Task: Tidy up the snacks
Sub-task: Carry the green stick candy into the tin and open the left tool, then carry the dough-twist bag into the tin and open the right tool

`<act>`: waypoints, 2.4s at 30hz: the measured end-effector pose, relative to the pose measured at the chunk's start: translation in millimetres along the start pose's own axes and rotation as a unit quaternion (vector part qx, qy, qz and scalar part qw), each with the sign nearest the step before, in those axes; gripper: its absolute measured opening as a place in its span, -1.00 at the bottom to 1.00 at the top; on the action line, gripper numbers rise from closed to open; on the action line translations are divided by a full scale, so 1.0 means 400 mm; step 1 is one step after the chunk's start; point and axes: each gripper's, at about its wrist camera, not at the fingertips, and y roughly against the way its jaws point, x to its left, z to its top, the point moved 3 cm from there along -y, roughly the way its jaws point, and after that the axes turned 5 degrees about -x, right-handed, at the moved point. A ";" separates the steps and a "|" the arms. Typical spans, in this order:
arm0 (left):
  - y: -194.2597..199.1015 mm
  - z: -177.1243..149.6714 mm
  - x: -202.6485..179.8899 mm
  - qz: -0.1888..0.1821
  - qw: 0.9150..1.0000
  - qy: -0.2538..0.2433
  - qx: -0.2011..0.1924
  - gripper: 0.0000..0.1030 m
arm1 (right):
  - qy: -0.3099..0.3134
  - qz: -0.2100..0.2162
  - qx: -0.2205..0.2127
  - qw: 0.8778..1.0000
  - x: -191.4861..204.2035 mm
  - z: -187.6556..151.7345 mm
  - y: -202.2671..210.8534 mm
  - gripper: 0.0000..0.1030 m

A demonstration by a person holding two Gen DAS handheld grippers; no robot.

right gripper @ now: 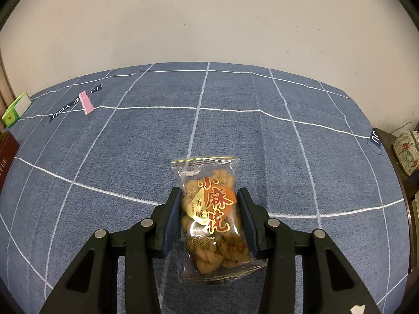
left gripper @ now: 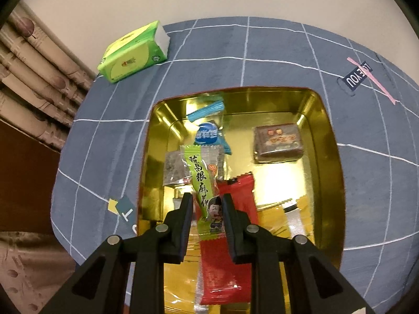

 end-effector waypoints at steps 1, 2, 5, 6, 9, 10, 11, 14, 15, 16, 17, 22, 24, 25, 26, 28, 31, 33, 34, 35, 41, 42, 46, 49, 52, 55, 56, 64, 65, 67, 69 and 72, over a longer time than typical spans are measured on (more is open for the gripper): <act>-0.001 -0.002 0.003 0.004 1.000 -0.001 0.000 -0.54 | 0.001 -0.001 0.000 1.000 0.001 0.000 0.001 -0.21; -0.002 -0.002 0.006 0.006 1.000 -0.001 0.000 -0.54 | 0.001 -0.001 0.000 1.000 0.001 0.000 0.000 -0.22; -0.005 -0.007 0.008 0.014 1.000 -0.004 -0.001 -0.54 | 0.002 -0.001 0.000 1.000 -0.001 0.001 -0.001 -0.24; -0.007 -0.009 0.009 0.017 1.000 -0.005 0.000 -0.54 | 0.002 -0.001 0.000 1.000 -0.002 0.001 -0.001 -0.24; -0.010 -0.009 0.014 0.013 1.000 0.000 -0.002 -0.53 | 0.002 -0.001 0.000 1.000 0.000 0.000 0.000 -0.26; -0.009 -0.010 0.015 0.013 1.000 0.001 -0.002 -0.52 | 0.003 -0.002 0.000 1.000 0.000 0.000 0.000 -0.26; -0.009 -0.011 0.015 0.013 1.000 0.000 -0.003 -0.52 | 0.004 -0.003 0.000 1.000 -0.001 0.001 0.000 -0.27; -0.007 -0.015 0.019 0.018 1.000 -0.002 -0.004 -0.38 | 0.007 -0.006 -0.001 1.000 -0.002 0.001 -0.001 -0.27; -0.005 -0.016 0.019 0.020 1.000 -0.004 -0.007 -0.35 | 0.005 -0.007 0.000 1.000 -0.004 0.002 -0.001 -0.27; -0.002 -0.016 0.021 0.020 1.000 -0.005 -0.010 -0.35 | 0.002 -0.008 0.000 1.000 -0.003 0.002 0.000 -0.27; -0.001 -0.017 0.023 0.022 1.000 -0.005 -0.011 -0.35 | 0.000 -0.010 0.001 1.000 -0.004 0.003 0.000 -0.27; 0.015 -0.021 0.028 0.024 1.000 -0.004 -0.019 -0.34 | -0.006 -0.020 0.007 1.000 -0.001 0.007 0.001 -0.27; 0.027 -0.025 0.028 0.027 0.999 -0.005 -0.027 -0.34 | -0.012 -0.025 0.012 1.000 -0.002 0.010 -0.001 -0.27; 0.034 -0.028 0.027 0.026 0.999 -0.006 -0.031 -0.32 | -0.015 -0.028 0.015 0.999 -0.002 0.011 -0.001 -0.27; 0.039 -0.031 0.028 0.024 0.999 -0.005 -0.034 -0.19 | -0.016 -0.032 0.017 0.999 -0.002 0.013 -0.002 -0.27; 0.055 -0.038 0.028 0.019 0.999 -0.002 -0.042 0.07 | -0.015 -0.040 0.020 0.999 0.001 0.016 -0.004 -0.27; 0.077 -0.046 0.029 0.016 0.998 0.002 -0.057 0.07 | -0.013 -0.049 0.023 0.998 0.011 0.017 -0.004 -0.27; 0.088 -0.051 0.027 0.013 0.998 0.002 -0.063 0.07 | -0.015 -0.050 0.024 0.998 0.016 0.017 0.002 -0.27; 0.092 -0.052 0.027 0.013 0.998 0.002 -0.066 0.07 | -0.016 -0.051 0.024 0.998 0.022 0.015 0.007 -0.27; 0.096 -0.055 0.026 0.011 0.998 0.004 -0.068 0.07 | -0.019 -0.048 0.024 0.998 0.028 0.016 0.012 -0.27; 0.124 -0.070 0.033 -0.013 0.997 0.020 -0.077 0.07 | -0.024 -0.026 0.010 0.999 0.078 0.030 0.064 -0.27; 0.128 -0.074 0.034 -0.014 0.997 0.020 -0.079 0.07 | -0.022 -0.018 0.007 1.000 0.094 0.036 0.075 -0.27; 0.150 -0.087 0.045 -0.009 0.995 0.023 -0.092 0.07 | -0.011 0.003 -0.005 1.000 0.169 0.057 0.118 -0.27; 0.166 -0.101 0.068 -0.011 0.994 0.035 -0.099 0.07 | 0.004 0.021 -0.009 1.000 0.236 0.071 0.142 -0.27; 0.178 -0.116 0.099 -0.008 0.993 0.046 -0.105 0.07 | 0.027 0.036 -0.008 0.999 0.309 0.074 0.161 -0.27; 0.185 -0.134 0.131 -0.008 0.992 0.064 -0.106 0.07 | 0.037 0.056 -0.006 0.998 0.378 0.074 0.179 -0.27; 0.186 -0.141 0.140 -0.010 0.992 0.069 -0.107 0.07 | 0.042 0.065 -0.005 0.997 0.409 0.075 0.188 -0.27; 0.176 -0.192 0.190 0.019 0.990 0.088 -0.112 0.07 | 0.070 0.131 0.007 0.989 0.634 0.087 0.248 -0.27; 0.176 -0.196 0.195 0.032 0.989 0.086 -0.115 0.07 | 0.077 0.138 0.007 0.987 0.671 0.087 0.255 -0.27; 0.176 -0.205 0.204 0.043 0.989 0.085 -0.117 0.07 | 0.088 0.150 0.007 0.985 0.729 0.084 0.265 -0.27; 0.173 -0.210 0.215 0.039 0.988 0.091 -0.116 0.07 | 0.099 0.166 0.009 0.981 0.797 0.079 0.273 -0.27; 0.172 -0.220 0.231 0.028 0.987 0.107 -0.113 0.07 | 0.113 0.181 0.014 0.977 0.874 0.068 0.275 -0.27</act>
